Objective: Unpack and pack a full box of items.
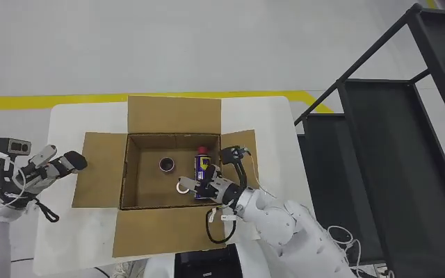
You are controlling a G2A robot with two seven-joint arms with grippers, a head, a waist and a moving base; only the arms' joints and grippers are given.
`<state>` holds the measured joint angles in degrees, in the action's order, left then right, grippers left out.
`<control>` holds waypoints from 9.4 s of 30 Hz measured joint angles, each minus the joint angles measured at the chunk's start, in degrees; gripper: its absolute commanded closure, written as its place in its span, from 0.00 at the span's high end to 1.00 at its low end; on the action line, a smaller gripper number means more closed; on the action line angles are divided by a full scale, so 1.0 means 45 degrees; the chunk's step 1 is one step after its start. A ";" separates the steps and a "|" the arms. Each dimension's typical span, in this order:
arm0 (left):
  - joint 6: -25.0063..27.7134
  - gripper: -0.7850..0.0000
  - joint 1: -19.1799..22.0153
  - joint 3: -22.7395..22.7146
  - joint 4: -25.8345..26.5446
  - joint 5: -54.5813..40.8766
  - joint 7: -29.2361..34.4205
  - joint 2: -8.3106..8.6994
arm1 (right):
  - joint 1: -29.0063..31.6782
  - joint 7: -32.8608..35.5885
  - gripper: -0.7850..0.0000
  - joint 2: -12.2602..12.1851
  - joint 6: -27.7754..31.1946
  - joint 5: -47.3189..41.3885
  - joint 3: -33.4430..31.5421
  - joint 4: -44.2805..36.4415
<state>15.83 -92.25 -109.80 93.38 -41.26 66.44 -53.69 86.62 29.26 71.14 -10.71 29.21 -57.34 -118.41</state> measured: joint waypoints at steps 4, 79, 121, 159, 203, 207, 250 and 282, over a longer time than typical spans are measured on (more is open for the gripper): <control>-0.0035 1.00 -0.0030 -0.0023 0.0010 -0.0037 0.0052 0.0002 | -0.1699 0.0778 1.00 0.0298 -0.1697 -0.0066 0.0864 0.0924; -0.0031 1.00 -0.0028 -0.0020 0.0009 -0.0031 0.0045 0.0002 | -0.8952 0.1690 1.00 0.3643 -0.9244 -0.1165 0.6563 0.7936; -0.0031 1.00 -0.0028 -0.0020 0.0009 -0.0031 0.0045 0.0002 | -1.1090 -0.0602 0.00 0.7947 -1.0141 -0.2734 0.7619 1.5567; -0.0031 1.00 -0.0028 -0.0020 0.0009 -0.0031 0.0045 0.0002 | -0.1370 0.7409 0.00 0.2568 -0.4926 0.5020 -0.0509 -0.2259; -0.0031 1.00 -0.0028 -0.0020 0.0009 -0.0031 0.0045 0.0002 | 0.1573 0.7830 0.00 0.1801 -0.2504 0.0027 -0.6842 -0.3392; -0.0031 1.00 -0.0028 -0.0020 0.0009 -0.0031 0.0045 0.0002 | 0.1459 0.7933 0.00 0.1705 -0.2924 -0.0943 -0.8173 -0.3430; -0.0031 1.00 -0.0028 -0.0020 0.0009 -0.0031 0.0045 0.0002 | -0.4851 0.5412 0.00 0.1216 -0.6858 0.4463 -0.6360 0.8636; -0.0031 1.00 -0.0028 -0.0020 0.0009 -0.0031 0.0045 0.0002 | -0.5368 0.3934 1.00 0.1211 -0.7266 0.3397 -0.6186 1.0197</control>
<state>15.69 -92.38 -109.89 93.41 -41.40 66.65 -53.68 62.47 46.96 76.59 -43.41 44.50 -85.18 -72.52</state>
